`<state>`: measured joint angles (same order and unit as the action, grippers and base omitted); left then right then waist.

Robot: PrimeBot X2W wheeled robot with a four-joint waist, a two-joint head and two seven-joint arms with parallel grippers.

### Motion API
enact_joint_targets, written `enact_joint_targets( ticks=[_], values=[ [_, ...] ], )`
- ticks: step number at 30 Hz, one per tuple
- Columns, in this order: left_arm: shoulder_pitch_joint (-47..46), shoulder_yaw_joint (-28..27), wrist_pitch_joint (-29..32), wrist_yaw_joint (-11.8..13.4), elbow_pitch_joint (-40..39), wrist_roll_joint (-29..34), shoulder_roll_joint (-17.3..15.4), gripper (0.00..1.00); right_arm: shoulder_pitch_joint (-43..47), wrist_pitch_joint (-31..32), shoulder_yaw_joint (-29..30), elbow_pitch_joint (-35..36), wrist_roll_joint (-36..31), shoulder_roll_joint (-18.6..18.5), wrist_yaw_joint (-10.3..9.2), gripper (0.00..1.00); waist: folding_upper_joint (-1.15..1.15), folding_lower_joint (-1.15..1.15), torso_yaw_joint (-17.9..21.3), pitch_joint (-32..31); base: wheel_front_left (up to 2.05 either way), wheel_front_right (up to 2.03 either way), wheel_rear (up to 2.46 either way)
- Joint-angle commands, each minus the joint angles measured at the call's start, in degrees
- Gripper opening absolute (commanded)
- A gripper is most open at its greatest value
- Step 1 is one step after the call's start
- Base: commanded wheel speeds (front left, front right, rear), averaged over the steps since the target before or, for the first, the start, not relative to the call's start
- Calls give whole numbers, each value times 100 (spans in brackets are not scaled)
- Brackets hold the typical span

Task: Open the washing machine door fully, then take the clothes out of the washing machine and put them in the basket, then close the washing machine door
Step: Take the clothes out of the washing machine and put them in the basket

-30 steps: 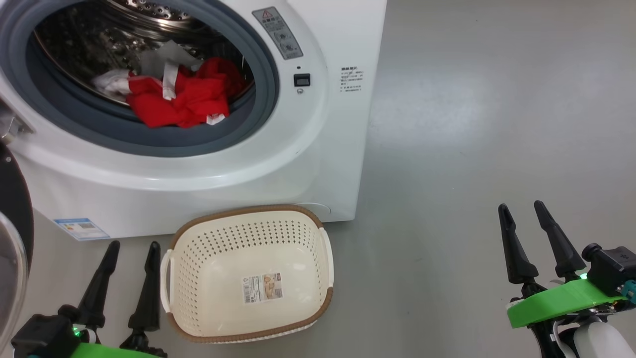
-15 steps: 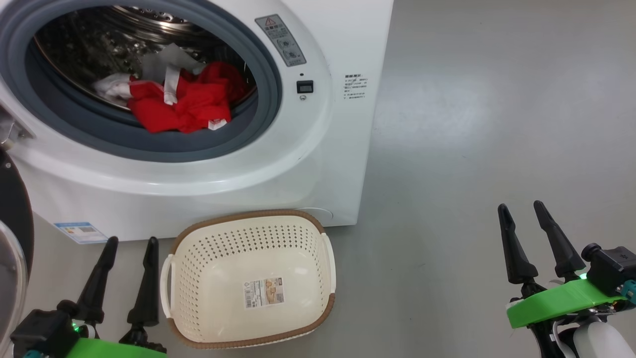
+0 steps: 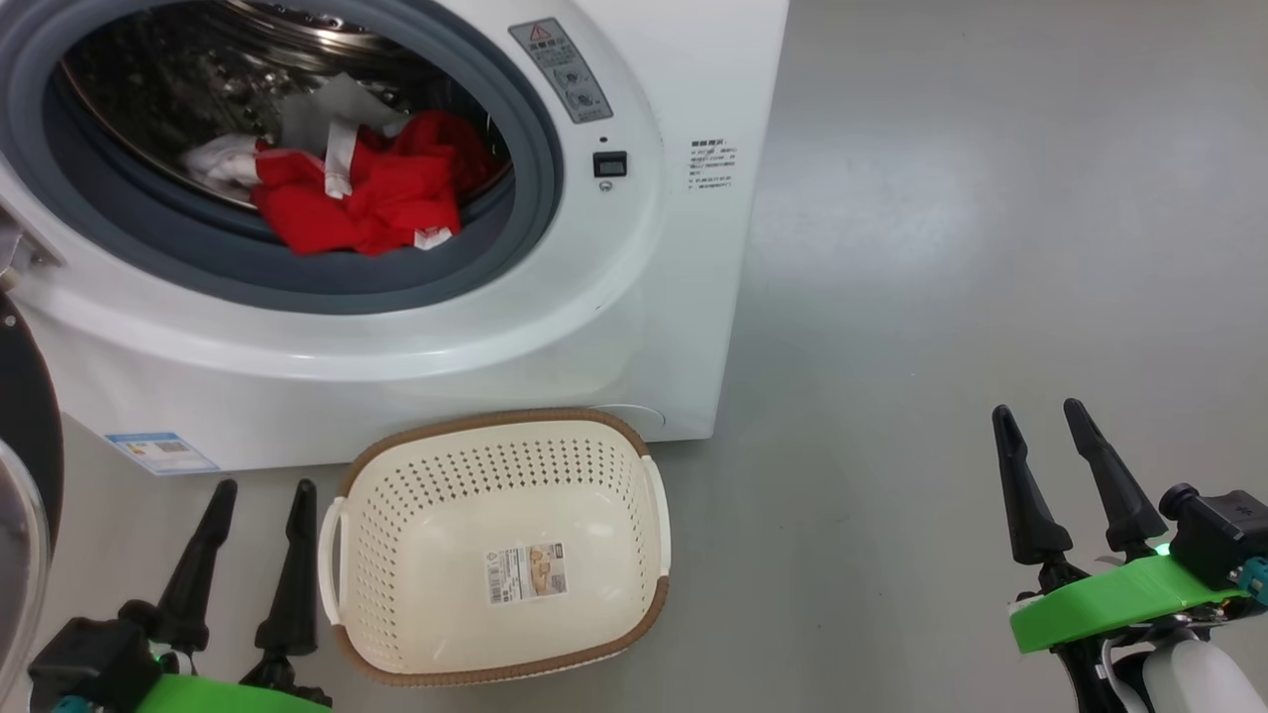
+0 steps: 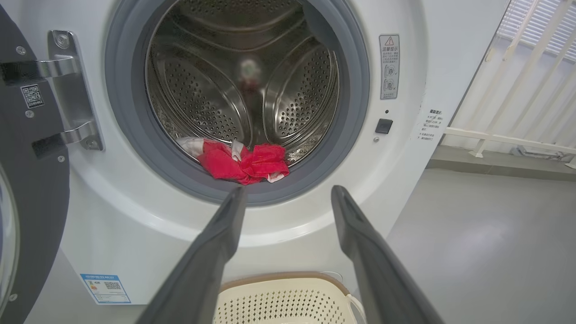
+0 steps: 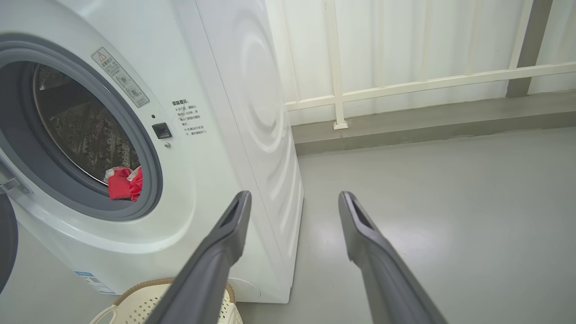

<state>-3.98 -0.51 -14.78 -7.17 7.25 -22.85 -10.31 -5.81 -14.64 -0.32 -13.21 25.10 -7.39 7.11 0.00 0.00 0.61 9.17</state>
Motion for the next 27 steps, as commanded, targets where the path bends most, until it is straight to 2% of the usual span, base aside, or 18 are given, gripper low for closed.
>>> enact_joint_targets(
  ticks=[1,7,13,20,27],
  values=[
    [-273,-192,-22,-32,-44,40,-149,100,-90,-36,-91,152,-26,-48,37,100,0,0,2,70,0,0,0],
    [-774,-165,-22,-32,343,121,-78,100,-233,-36,-100,205,-46,26,37,100,0,0,37,399,0,0,0],
    [-1770,109,-22,-32,1047,181,-118,100,-462,-36,-106,259,-65,107,37,100,0,0,131,930,0,0,0],
    [-3268,563,-22,-32,2136,137,-455,100,-769,-36,-149,304,-94,206,37,100,0,0,372,1479,0,0,0],
    [-4426,766,-22,-32,3202,17,-800,100,-989,-36,-212,330,-82,331,37,100,0,0,698,1863,0,0,0]
  ],
)
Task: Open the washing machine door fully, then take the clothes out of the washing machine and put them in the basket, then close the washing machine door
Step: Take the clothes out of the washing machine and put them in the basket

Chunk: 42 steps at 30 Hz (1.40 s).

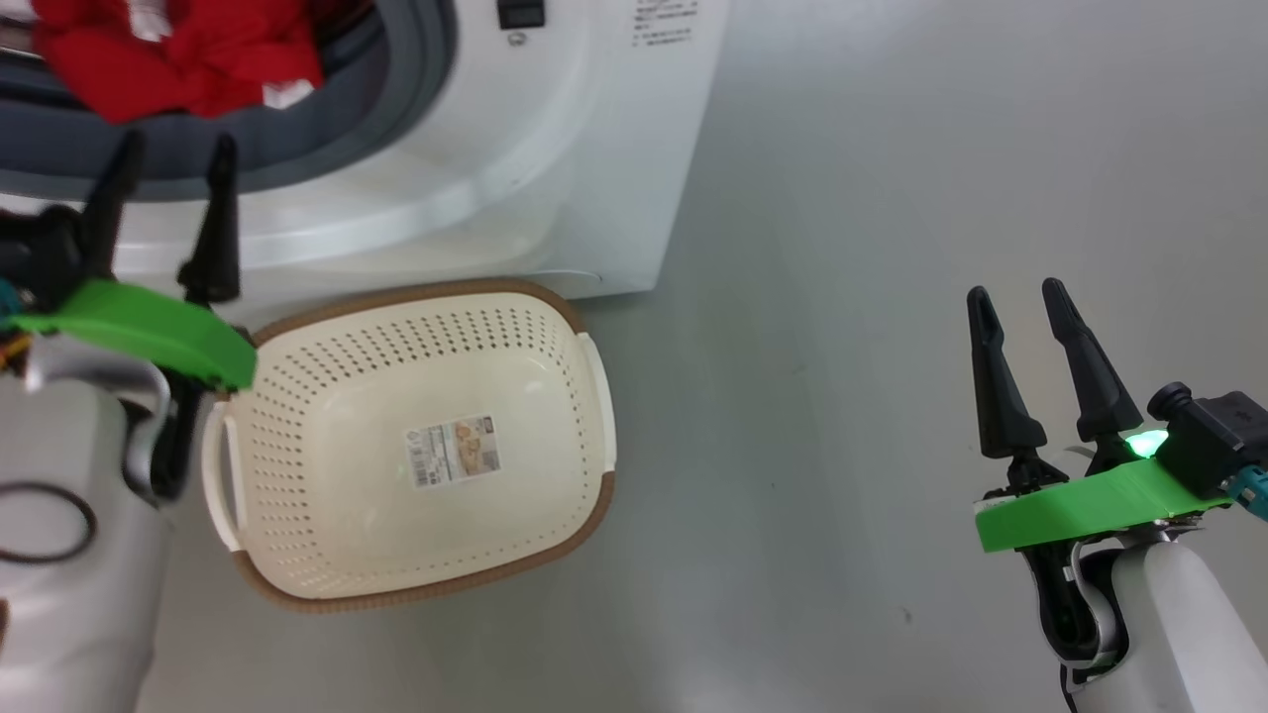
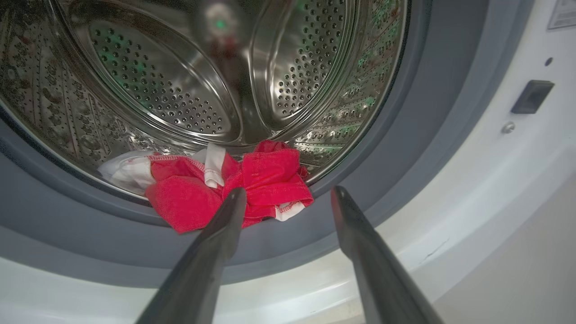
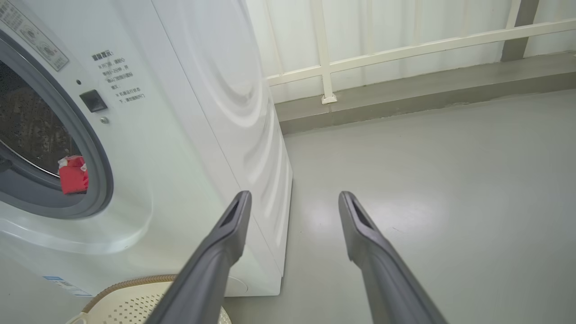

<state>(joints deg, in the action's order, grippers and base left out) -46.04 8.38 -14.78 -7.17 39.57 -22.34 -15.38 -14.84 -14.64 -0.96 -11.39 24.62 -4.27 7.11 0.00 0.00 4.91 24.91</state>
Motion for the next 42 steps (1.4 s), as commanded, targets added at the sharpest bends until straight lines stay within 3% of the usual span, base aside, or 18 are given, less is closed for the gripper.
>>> enact_joint_targets(
  ticks=[1,20,31,42],
  values=[
    [-377,-111,-22,-32,122,-62,-330,100,-109,-36,-141,150,-26,35,37,100,0,0,299,344,0,0,0],
    [-2577,633,0,-32,2386,-295,-769,100,-476,-36,-372,219,168,137,37,100,0,0,685,1035,0,0,0],
    [-3293,1049,75,-32,3028,-205,-1110,100,-554,-36,-546,237,300,138,37,100,0,0,900,1275,0,0,0],
    [-3439,1310,331,-32,3318,-186,-1189,100,-526,-36,-579,277,294,139,37,100,0,0,975,1315,0,0,0]
  ],
)
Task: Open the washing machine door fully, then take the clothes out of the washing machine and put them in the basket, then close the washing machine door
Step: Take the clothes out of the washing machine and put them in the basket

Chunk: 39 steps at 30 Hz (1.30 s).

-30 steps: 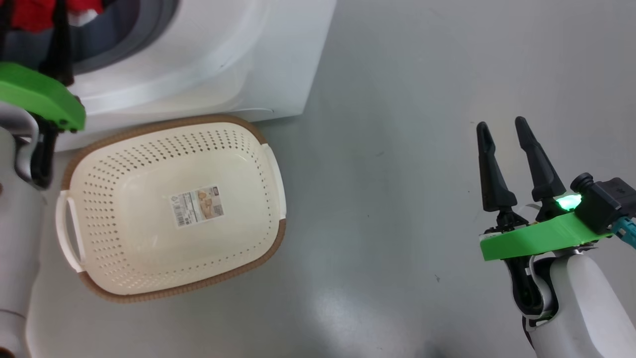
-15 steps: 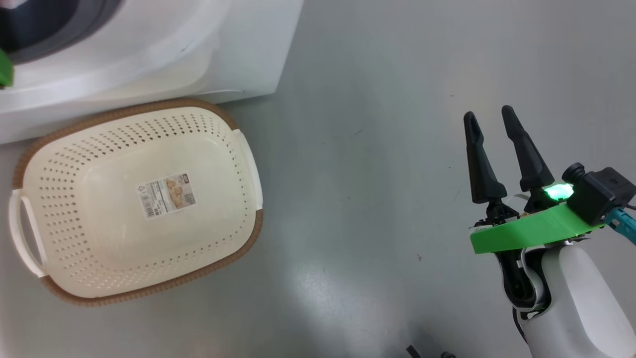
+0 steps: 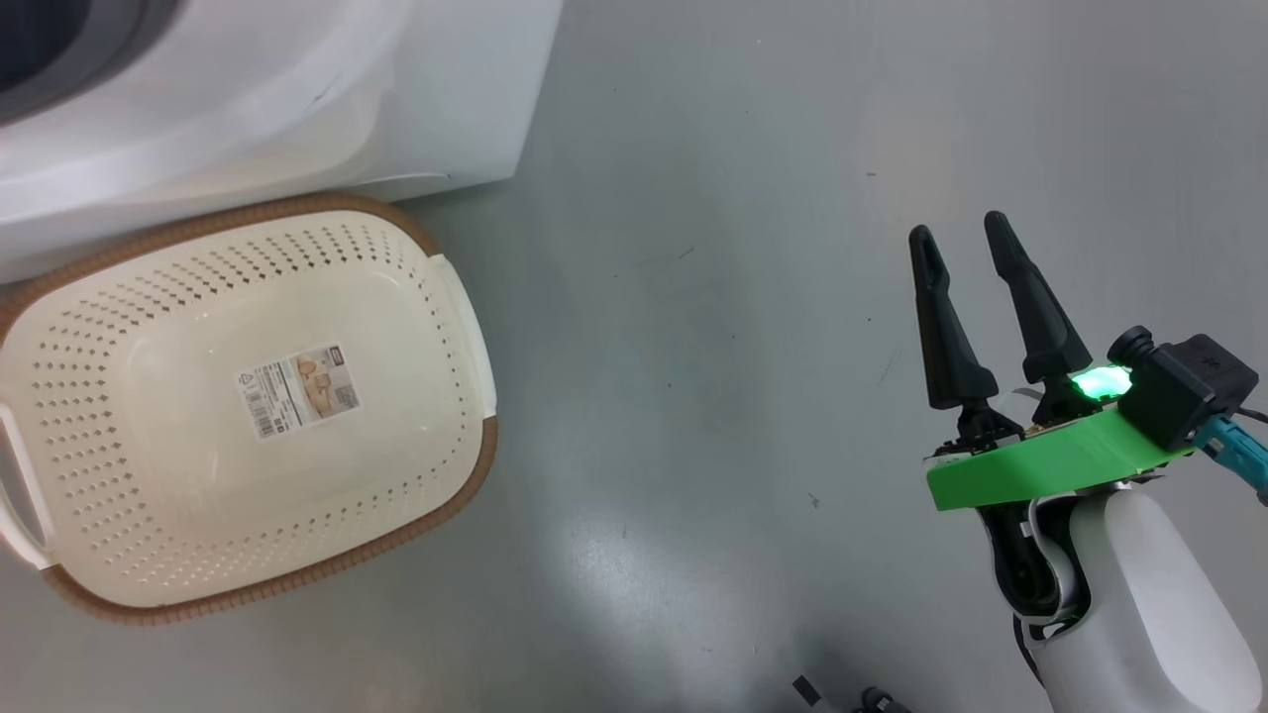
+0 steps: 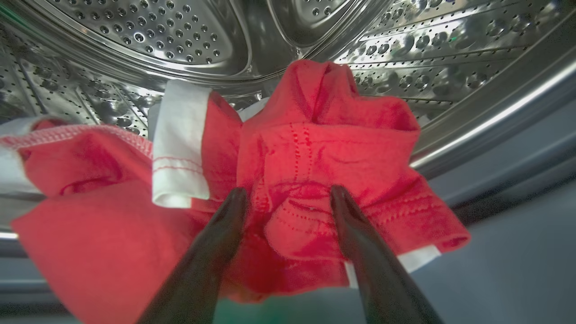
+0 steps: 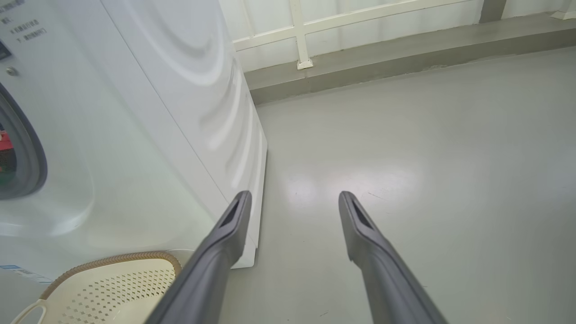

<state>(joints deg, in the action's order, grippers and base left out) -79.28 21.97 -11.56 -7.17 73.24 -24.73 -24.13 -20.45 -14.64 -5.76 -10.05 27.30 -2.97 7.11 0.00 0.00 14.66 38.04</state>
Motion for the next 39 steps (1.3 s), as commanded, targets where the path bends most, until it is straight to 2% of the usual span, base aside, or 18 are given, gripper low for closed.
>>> enact_joint_targets(
  ticks=[1,4,5,6,7,8,9,10,18,24,28,34,39],
  values=[
    [-119,-32,22,-32,-36,60,-323,100,28,-36,-108,139,29,9,37,100,0,0,4,5,0,0,0],
    [-106,5,49,-31,-5,63,-338,100,4,-36,-129,140,41,9,37,100,0,0,12,7,0,0,0],
    [-97,16,63,-31,4,61,-338,97,-1,-36,-132,141,43,9,37,100,0,0,11,4,0,0,0],
    [-88,25,75,-31,11,59,-337,70,-4,-36,-135,142,44,9,37,100,0,0,11,0,0,0,0],
    [-82,35,81,-28,17,57,-336,49,-7,-36,-137,143,46,9,37,100,0,0,10,-6,0,0,0],
    [-78,45,81,-25,22,56,-333,37,-7,-36,-135,147,47,9,37,100,0,0,7,-12,0,0,0],
    [-77,56,76,-24,26,56,-328,13,-6,-36,-129,151,47,9,37,100,0,0,3,-18,0,0,0],
    [-76,67,68,-24,30,56,-322,0,-4,-36,-122,155,46,9,37,100,0,0,-3,-25,0,0,0],
    [-41,93,-133,-25,38,-14,-208,0,2,-36,-68,165,-4,9,37,100,0,0,-96,-122,0,0,0],
    [151,-187,-329,27,-176,-283,-56,0,53,-36,33,160,-85,9,37,100,0,0,-273,-281,0,0,0],
    [508,-457,-340,134,-887,-310,-89,0,78,-36,111,163,-144,9,37,100,0,0,-393,-395,0,0,0],
    [1317,-1225,-342,305,-2145,-223,-21,0,145,-36,244,144,-234,9,37,100,0,0,-575,-583,0,0,0],
    [1880,-1790,-343,270,-3023,118,163,0,197,-36,389,156,-299,9,37,100,0,0,-703,-708,0,0,0]
  ],
)
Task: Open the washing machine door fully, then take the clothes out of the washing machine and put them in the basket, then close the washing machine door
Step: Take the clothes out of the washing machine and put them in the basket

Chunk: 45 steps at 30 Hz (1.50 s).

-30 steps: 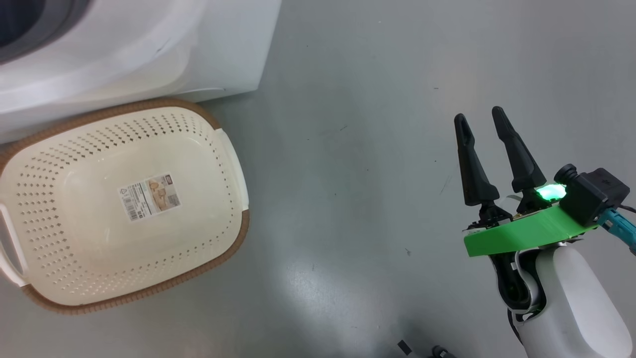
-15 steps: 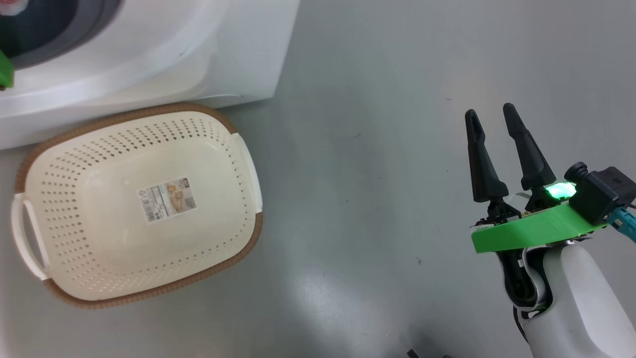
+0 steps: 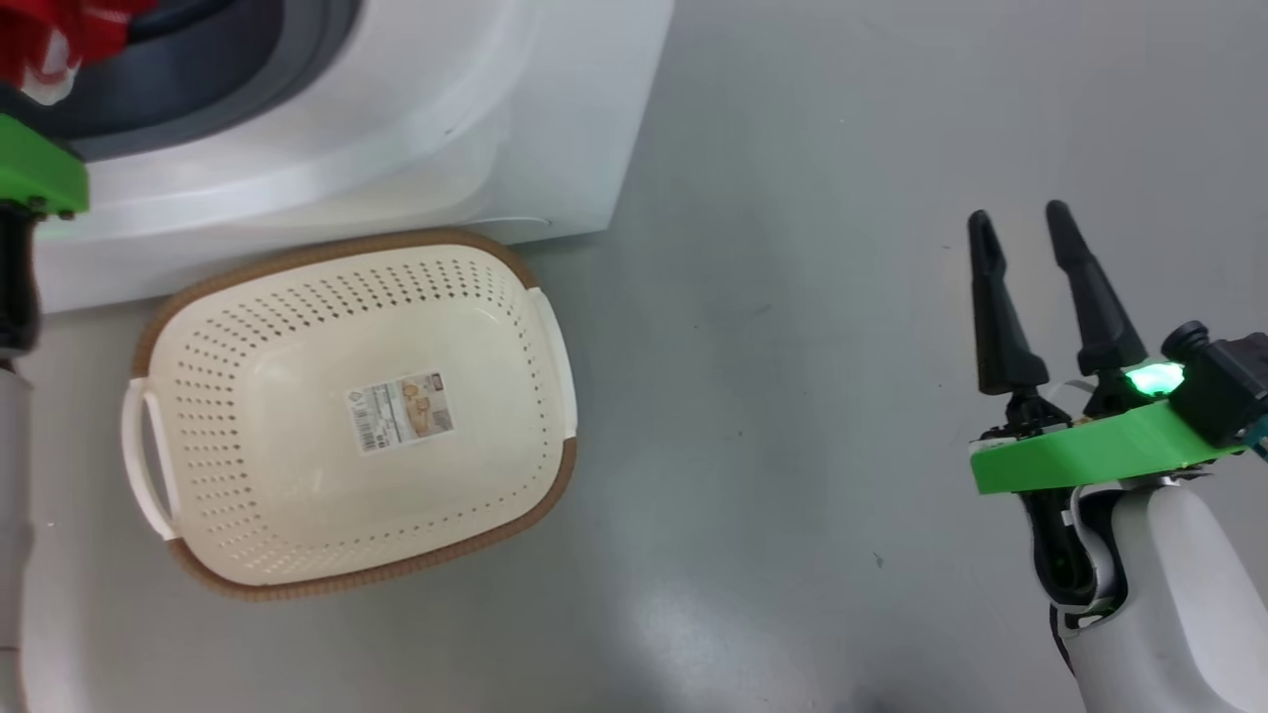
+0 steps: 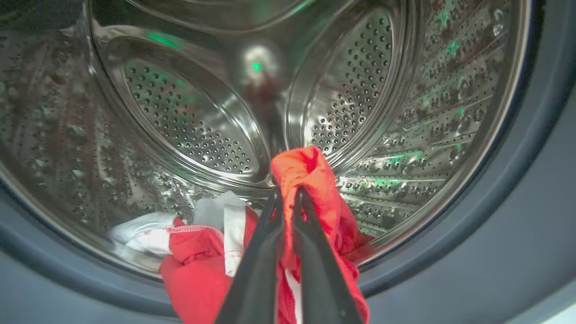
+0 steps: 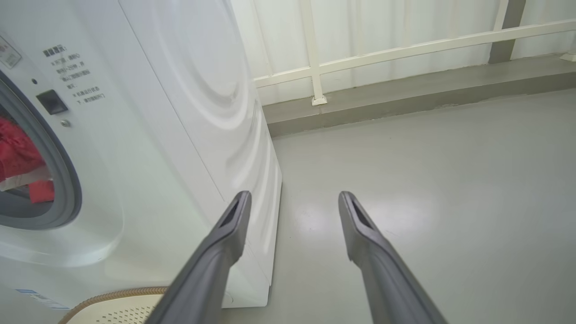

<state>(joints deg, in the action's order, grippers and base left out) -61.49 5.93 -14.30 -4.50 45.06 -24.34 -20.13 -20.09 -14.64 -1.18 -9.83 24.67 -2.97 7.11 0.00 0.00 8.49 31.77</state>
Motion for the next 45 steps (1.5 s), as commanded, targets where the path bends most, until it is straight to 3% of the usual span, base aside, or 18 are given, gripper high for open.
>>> enact_joint_targets(
  ticks=[1,13,21,35,39,45],
  values=[
    [208,-305,-69,-13,-367,151,-181,0,176,-36,-38,132,-52,9,37,100,0,0,-116,-113,0,0,0],
    [1443,-1429,-70,-236,-2195,893,562,0,358,-36,141,158,-113,-19,37,100,0,0,-334,-331,0,0,0],
    [2082,-1914,-70,-291,-3437,1030,1022,0,426,-36,174,163,-116,-52,37,100,0,0,-419,-407,0,0,0],
    [2642,-1896,-70,-298,-5543,972,1274,0,477,-36,175,179,-107,-95,37,100,0,0,-496,-445,0,0,0],
    [2745,-1847,-70,-298,-5707,1025,1298,0,468,-36,160,181,-106,-95,37,100,0,0,-496,-410,0,0,0],
    [2991,-1751,-70,-298,-5238,1018,1380,0,448,-36,117,173,-94,-83,37,100,0,0,-457,-376,0,0,0]
  ],
)
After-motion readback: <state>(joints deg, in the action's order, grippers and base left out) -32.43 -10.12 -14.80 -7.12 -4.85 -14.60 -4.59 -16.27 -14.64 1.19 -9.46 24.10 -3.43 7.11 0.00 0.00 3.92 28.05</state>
